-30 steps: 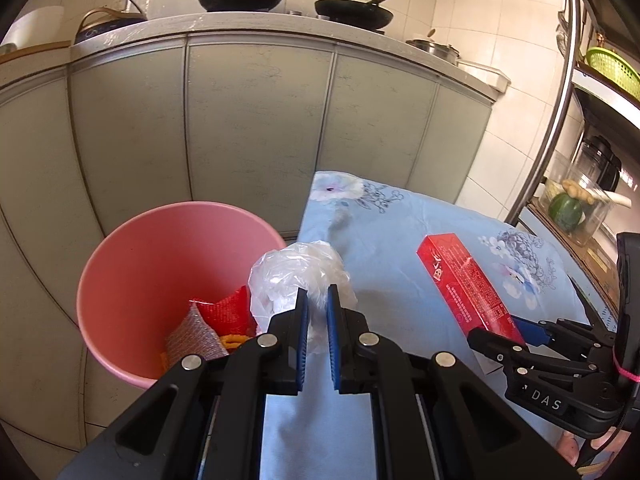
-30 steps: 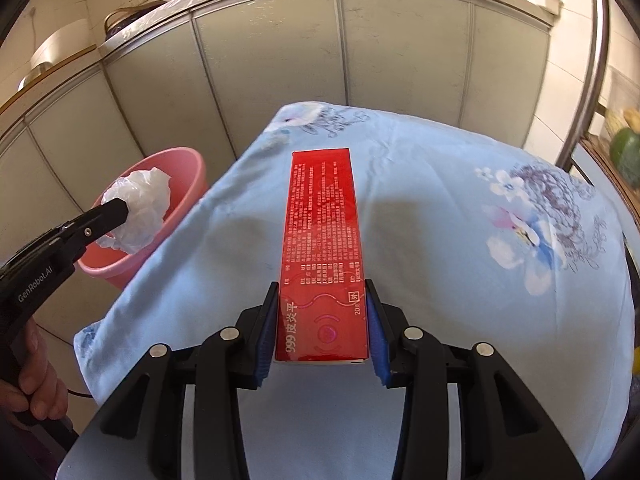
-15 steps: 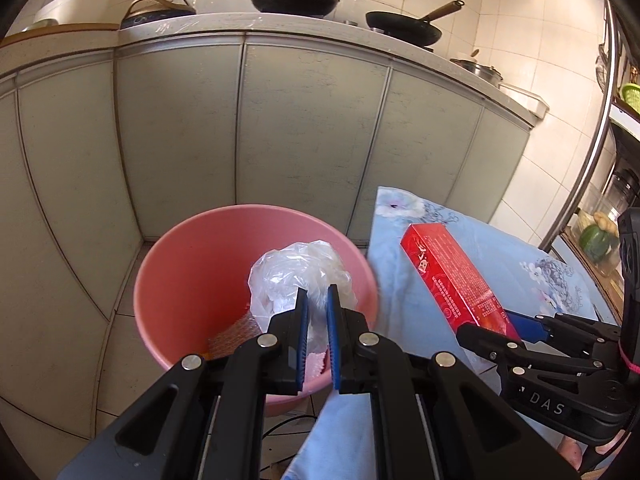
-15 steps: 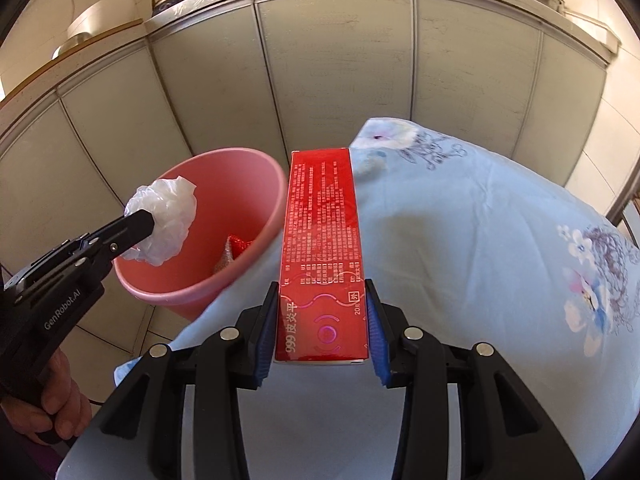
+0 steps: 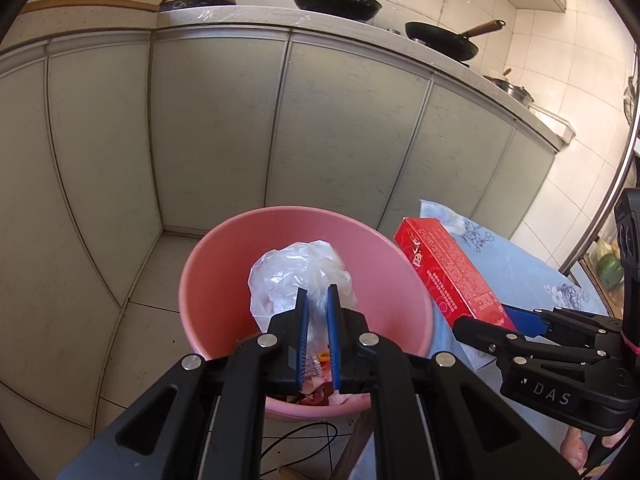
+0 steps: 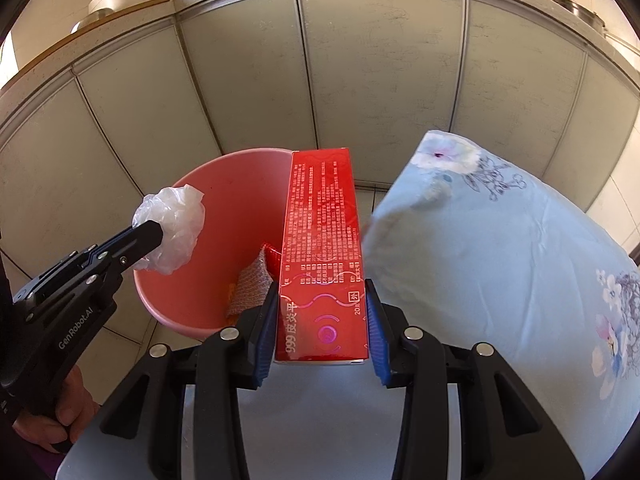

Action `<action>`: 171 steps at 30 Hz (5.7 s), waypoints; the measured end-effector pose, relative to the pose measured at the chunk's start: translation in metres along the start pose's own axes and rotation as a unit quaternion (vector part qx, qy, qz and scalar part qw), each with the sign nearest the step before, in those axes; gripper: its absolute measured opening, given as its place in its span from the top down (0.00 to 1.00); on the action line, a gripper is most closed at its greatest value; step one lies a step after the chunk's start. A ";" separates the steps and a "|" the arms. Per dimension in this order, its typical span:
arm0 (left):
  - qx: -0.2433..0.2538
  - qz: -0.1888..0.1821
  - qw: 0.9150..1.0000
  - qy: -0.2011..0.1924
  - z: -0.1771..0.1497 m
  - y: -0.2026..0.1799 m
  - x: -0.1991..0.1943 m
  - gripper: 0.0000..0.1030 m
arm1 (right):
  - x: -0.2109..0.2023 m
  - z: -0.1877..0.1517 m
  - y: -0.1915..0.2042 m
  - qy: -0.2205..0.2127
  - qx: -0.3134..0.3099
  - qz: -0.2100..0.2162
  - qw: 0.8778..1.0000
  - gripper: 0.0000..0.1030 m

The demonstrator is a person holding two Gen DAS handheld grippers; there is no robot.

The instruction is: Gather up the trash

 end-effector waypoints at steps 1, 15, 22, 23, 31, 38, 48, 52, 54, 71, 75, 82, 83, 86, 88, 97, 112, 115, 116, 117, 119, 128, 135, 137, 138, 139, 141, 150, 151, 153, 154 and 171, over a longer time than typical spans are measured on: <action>-0.005 0.002 1.000 -0.001 0.001 0.004 0.001 0.92 | 0.003 0.002 0.004 0.002 -0.003 0.001 1.000 0.61; -0.035 0.003 0.999 0.028 0.006 0.024 0.024 0.92 | 0.050 0.028 0.032 0.067 -0.017 0.045 0.997 0.61; -0.036 0.012 0.998 0.053 0.005 0.018 0.045 0.92 | 0.069 0.034 0.037 0.090 -0.021 0.046 0.995 0.61; -0.036 0.014 0.998 0.057 0.004 0.018 0.048 0.92 | 0.071 0.035 0.038 0.094 -0.022 0.048 0.994 0.61; -0.042 0.034 0.996 0.073 -0.002 0.018 0.064 0.90 | 0.083 0.040 0.037 0.102 -0.017 0.043 0.994 0.61; -0.051 0.044 0.995 0.080 -0.006 0.020 0.071 0.82 | 0.079 0.045 0.032 0.085 -0.009 0.046 0.995 0.61; -0.053 0.053 0.995 0.072 -0.006 0.023 0.067 0.62 | 0.066 0.031 0.030 0.067 0.000 0.056 0.996 0.60; -0.055 0.052 0.995 0.071 -0.005 0.026 0.064 0.62 | 0.060 0.030 0.028 0.060 -0.001 0.059 0.996 0.59; -0.055 0.053 0.995 0.070 -0.005 0.027 0.062 0.62 | 0.058 0.028 0.027 0.056 -0.002 0.057 0.997 0.58; -0.047 0.054 0.995 0.069 -0.004 0.026 0.048 0.37 | 0.043 0.021 0.015 0.038 -0.004 0.049 0.998 0.56; -0.046 0.057 0.995 0.066 -0.003 0.026 0.044 0.32 | 0.035 0.015 0.016 0.024 -0.010 0.046 0.999 0.56; -0.041 0.059 0.995 0.062 0.000 0.024 0.033 0.30 | 0.016 0.007 0.017 -0.001 -0.020 0.039 0.999 0.56; -0.040 0.061 0.996 0.061 0.000 0.023 0.031 0.30 | 0.012 0.006 0.017 -0.005 -0.022 0.037 0.999 0.56; -0.035 0.065 0.996 0.056 0.001 0.019 0.025 0.30 | 0.004 0.000 0.020 -0.014 -0.026 0.032 0.999 0.55; -0.036 0.066 0.996 0.053 0.001 0.018 0.020 0.30 | 0.000 -0.003 0.020 -0.020 -0.026 0.028 0.999 0.52; -0.029 0.065 0.997 0.035 -0.001 0.005 -0.003 0.30 | -0.017 -0.015 0.019 -0.044 -0.018 0.018 0.999 0.45; -0.006 0.070 0.997 0.013 -0.002 -0.012 -0.030 0.30 | -0.041 -0.029 0.022 -0.074 -0.026 0.006 0.997 0.45; -0.002 0.070 0.997 0.010 -0.004 -0.016 -0.034 0.30 | -0.048 -0.032 0.023 -0.084 -0.027 0.004 0.996 0.45; -0.001 0.070 0.997 0.009 -0.004 -0.018 -0.036 0.30 | -0.050 -0.033 0.023 -0.086 -0.028 0.003 0.996 0.45; 0.000 0.070 0.998 0.008 -0.003 -0.018 -0.036 0.30 | -0.053 -0.035 0.024 -0.090 -0.030 0.001 0.996 0.45; 0.000 0.069 0.998 0.006 -0.004 -0.021 -0.040 0.30 | -0.057 -0.036 0.025 -0.095 -0.032 -0.001 0.995 0.45; 0.006 0.066 0.998 -0.004 -0.005 -0.032 -0.053 0.30 | -0.073 -0.044 0.023 -0.109 -0.030 -0.009 0.994 0.45; 0.011 0.065 0.998 -0.010 -0.006 -0.037 -0.061 0.30 | -0.080 -0.048 0.018 -0.113 -0.025 -0.013 0.993 0.45; 0.011 0.065 0.998 -0.011 -0.006 -0.037 -0.063 0.30 | -0.081 -0.049 0.017 -0.114 -0.024 -0.014 0.993 0.45; 0.011 0.065 0.998 -0.012 -0.007 -0.037 -0.065 0.30 | -0.082 -0.050 0.017 -0.114 -0.024 -0.014 0.993 0.45; 0.012 0.065 0.998 -0.012 -0.007 -0.037 -0.065 0.30 | -0.082 -0.050 0.017 -0.115 -0.023 -0.014 0.993 0.45; 0.013 0.064 0.998 -0.012 -0.007 -0.038 -0.066 0.30 | -0.084 -0.051 0.016 -0.116 -0.023 -0.015 0.993 0.45; 0.018 0.065 0.998 -0.013 -0.007 -0.040 -0.066 0.30 | -0.086 -0.052 0.014 -0.117 -0.021 -0.015 0.993 0.45; 0.018 0.065 0.998 -0.013 -0.007 -0.040 -0.066 0.30 | -0.086 -0.053 0.014 -0.117 -0.021 -0.015 0.993 0.45; 0.018 0.065 0.998 -0.012 -0.007 -0.040 -0.066 0.30 | -0.086 -0.053 0.014 -0.117 -0.021 -0.015 0.993 0.45; 0.018 0.065 0.998 -0.012 -0.007 -0.040 -0.066 0.30 | -0.086 -0.053 0.014 -0.117 -0.021 -0.015 0.993 0.45; 0.024 0.065 0.998 -0.009 -0.009 -0.042 -0.065 0.30 | -0.085 -0.055 0.010 -0.114 -0.020 -0.015 0.993 0.45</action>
Point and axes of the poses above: each gripper's, at about its wrist camera, not at the fingertips, and x roughly the way its jaws point, y to its left, z to its top, the point moved 1 cm from there along x, roughly the way its jaws point, and after that the axes turned 1 degree about -x, right-handed, at the moved point
